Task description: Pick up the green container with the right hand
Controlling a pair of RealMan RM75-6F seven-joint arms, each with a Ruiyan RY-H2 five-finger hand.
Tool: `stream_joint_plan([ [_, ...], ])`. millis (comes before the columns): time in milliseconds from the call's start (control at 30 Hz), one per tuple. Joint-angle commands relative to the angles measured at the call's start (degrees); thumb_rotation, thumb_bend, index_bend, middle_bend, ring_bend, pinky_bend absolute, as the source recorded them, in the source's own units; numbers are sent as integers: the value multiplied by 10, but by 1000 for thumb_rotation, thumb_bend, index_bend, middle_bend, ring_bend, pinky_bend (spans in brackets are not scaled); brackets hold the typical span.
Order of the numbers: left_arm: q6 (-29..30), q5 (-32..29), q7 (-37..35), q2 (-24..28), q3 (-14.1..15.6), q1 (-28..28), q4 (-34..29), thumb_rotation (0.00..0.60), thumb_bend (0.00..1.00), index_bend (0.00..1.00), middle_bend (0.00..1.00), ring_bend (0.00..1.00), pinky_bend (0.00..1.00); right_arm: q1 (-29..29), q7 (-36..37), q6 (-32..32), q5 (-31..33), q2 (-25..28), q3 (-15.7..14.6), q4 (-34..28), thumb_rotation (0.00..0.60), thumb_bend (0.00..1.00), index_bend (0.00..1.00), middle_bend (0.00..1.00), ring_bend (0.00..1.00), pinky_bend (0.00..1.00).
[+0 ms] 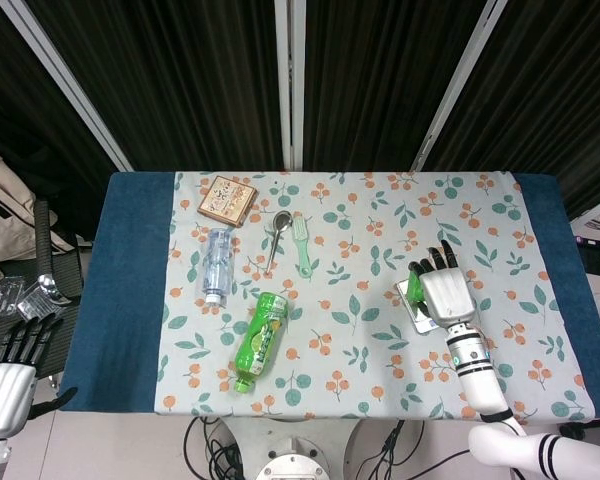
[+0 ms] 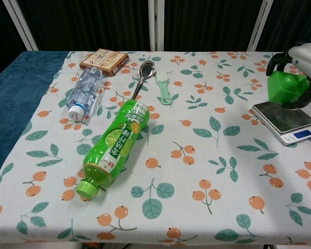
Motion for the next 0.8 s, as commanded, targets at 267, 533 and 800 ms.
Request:
stream_joint_plan([
  [267,-5,-3,2,-2,1,-1,0,600,52,26,27,0,0,7,-17,-22,24,-26,-6,53,600,235,525,486,142,0],
  [533,-6,-5,-4,-4,-1,-2,6,600,53,26,27,0,0,10,-44,-30,53,-30,-5,61,600,235,474,458,137,0],
  [800,-5,-5,-7,-5,0,-2,9,600,52,26,27,0,0,15,-67,-57,93,-7,-9,34,600,158,149,278,67,0],
])
